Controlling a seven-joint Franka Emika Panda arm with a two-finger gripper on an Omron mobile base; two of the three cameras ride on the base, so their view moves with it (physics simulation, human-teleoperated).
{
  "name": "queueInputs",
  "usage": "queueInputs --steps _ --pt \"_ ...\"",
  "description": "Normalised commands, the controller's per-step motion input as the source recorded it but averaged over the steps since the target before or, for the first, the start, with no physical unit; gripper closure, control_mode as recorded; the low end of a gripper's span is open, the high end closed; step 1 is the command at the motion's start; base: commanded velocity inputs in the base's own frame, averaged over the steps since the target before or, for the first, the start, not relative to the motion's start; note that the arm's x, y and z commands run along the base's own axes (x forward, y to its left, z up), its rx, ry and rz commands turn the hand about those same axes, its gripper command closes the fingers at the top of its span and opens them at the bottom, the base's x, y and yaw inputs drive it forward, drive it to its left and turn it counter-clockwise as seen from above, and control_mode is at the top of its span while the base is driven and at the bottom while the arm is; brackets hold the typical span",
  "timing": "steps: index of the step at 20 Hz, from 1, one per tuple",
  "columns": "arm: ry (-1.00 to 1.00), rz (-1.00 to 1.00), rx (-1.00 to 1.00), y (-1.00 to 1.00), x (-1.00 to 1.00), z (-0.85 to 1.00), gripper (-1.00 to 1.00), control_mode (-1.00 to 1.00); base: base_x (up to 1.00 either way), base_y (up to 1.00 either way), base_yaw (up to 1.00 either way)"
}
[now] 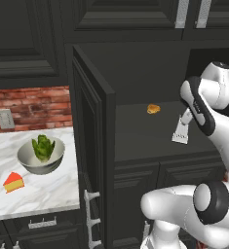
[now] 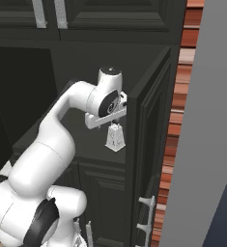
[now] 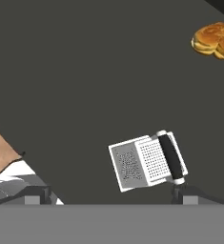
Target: Pick the cheese from the fridge and the cheese grater from the cabinet and place them next to the salad bowl.
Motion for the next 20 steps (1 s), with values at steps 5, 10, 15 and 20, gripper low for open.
queueInputs --steps 5,10,15,20 --pt "0.01 0.00 -0.01 -0.01 0.39 0.00 -1.00 -1.00 0.00 0.00 0.00" --pt "0.02 0.00 0.00 -0.15 0.38 0.00 -1.00 -1.00 0.00 0.00 0.00" --pt "0.11 0.00 0.00 -0.25 0.42 0.00 -1.00 -1.00 0.00 0.00 0.00" --pt "0.13 0.00 0.00 0.00 0.04 -0.03 -1.00 -1.00 0.00 0.00 0.00"
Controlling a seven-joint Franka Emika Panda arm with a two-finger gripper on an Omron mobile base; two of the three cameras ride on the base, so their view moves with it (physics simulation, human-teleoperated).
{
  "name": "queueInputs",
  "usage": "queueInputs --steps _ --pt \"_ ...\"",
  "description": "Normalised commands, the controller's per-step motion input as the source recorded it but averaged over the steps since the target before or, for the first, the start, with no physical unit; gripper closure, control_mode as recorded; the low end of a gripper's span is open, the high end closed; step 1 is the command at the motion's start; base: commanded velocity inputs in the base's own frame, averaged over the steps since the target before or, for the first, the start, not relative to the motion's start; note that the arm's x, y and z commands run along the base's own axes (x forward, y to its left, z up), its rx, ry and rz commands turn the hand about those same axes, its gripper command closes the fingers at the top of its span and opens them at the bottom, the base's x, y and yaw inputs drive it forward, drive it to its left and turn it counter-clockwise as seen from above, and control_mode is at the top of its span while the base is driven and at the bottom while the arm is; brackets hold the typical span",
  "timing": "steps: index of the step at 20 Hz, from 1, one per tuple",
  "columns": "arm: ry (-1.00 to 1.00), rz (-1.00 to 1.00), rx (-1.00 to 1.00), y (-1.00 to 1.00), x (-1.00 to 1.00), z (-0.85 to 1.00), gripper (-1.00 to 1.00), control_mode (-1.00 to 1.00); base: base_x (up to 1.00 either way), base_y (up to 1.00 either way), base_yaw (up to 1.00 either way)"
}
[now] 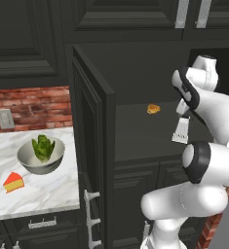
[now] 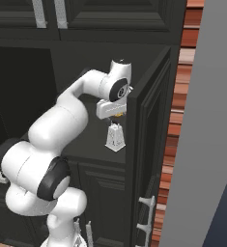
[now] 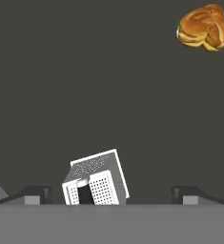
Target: Pick the cheese from the fridge and the cheese grater from the cabinet and place them next to the salad bowl.
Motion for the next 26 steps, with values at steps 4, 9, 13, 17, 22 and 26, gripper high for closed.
queueInputs --steps 4,9,13,17,22,26 --pt "0.13 0.00 0.00 0.00 0.00 -0.13 -1.00 -1.00 0.00 0.00 0.00" --pt "0.03 0.02 0.00 0.00 0.00 -0.03 -1.00 -1.00 0.00 0.00 0.00" --pt "0.00 0.01 0.00 0.00 -0.01 0.00 -1.00 -1.00 0.00 0.00 0.00" --pt "0.01 0.02 0.00 0.07 -0.08 -0.01 -1.00 -1.00 0.00 0.00 0.00" --pt "0.02 0.02 0.00 0.13 -0.19 -0.04 -1.00 -1.00 0.00 0.00 0.00" --pt "0.01 0.00 0.00 0.01 -0.04 -0.15 -1.00 -1.00 0.00 0.00 0.00"
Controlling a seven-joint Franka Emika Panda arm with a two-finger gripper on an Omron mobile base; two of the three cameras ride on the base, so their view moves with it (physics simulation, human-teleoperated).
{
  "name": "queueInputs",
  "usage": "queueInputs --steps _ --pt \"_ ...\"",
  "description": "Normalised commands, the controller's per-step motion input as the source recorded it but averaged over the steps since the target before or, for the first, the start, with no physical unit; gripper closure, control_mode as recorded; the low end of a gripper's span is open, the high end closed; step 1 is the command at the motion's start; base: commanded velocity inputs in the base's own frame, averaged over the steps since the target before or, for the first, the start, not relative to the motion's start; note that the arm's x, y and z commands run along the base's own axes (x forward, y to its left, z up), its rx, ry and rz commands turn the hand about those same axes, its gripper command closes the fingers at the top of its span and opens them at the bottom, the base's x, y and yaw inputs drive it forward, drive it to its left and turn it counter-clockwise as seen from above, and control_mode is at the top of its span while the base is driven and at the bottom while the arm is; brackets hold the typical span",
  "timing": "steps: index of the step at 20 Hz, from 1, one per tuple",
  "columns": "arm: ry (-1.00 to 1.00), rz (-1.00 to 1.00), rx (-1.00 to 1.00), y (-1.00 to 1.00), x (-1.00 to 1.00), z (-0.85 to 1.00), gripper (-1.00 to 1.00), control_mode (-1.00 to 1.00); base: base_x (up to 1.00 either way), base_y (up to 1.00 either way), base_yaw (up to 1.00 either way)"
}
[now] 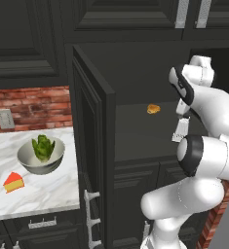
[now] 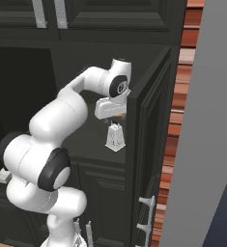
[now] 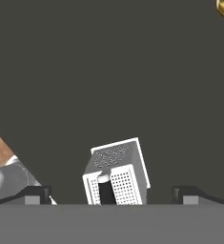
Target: Pick the cheese from the fridge and the cheese grater from the cabinet and place them next to the salad bowl.
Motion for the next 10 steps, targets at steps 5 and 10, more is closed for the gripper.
queueInputs --steps 5,10 --pt "0.02 0.00 0.00 0.00 0.00 -0.18 -1.00 -1.00 0.00 0.00 0.00" --pt "0.05 0.00 0.00 0.00 0.00 -0.14 -1.00 -1.00 0.00 0.00 0.00"
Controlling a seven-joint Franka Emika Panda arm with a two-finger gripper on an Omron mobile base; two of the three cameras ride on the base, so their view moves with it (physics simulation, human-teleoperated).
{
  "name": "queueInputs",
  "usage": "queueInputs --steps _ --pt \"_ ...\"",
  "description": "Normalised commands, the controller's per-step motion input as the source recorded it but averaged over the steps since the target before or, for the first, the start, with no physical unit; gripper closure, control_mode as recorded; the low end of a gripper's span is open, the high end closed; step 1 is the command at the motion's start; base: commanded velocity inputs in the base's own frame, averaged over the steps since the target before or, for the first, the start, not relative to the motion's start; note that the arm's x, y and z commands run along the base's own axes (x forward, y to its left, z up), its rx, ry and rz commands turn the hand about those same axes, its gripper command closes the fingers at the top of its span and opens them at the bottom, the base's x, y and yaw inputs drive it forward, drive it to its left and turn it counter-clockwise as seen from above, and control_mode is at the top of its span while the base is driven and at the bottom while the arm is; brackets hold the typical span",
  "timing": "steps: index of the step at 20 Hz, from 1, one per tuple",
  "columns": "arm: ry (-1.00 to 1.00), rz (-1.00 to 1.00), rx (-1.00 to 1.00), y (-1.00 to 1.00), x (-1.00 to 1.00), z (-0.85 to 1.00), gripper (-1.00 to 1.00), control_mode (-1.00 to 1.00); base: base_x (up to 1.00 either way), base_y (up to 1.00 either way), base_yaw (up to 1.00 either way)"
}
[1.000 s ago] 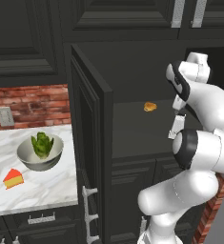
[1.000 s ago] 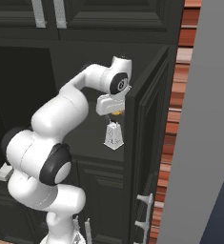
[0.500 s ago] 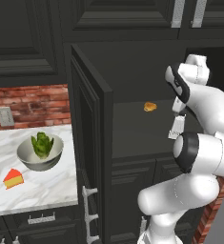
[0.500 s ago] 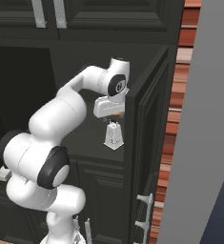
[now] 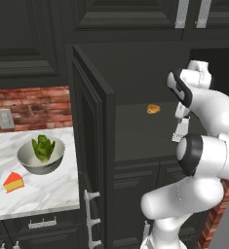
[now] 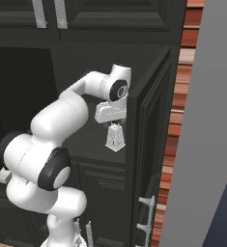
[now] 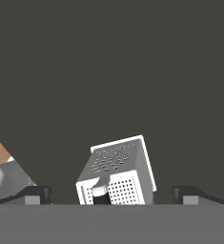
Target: Pick the cheese from the fridge and the cheese grater from the cabinet and place them next to the salad bowl.
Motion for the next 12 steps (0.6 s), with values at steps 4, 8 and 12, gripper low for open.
queueInputs --steps 4,8,12 --pt "0.04 0.00 0.00 0.00 0.00 -0.15 -1.00 -1.00 0.00 0.00 0.00" --pt "0.00 0.00 0.00 0.00 0.00 0.00 -1.00 -1.00 0.00 0.00 0.00" --pt "0.00 0.00 0.00 0.00 0.00 0.00 1.00 -1.00 0.00 0.00 0.00"
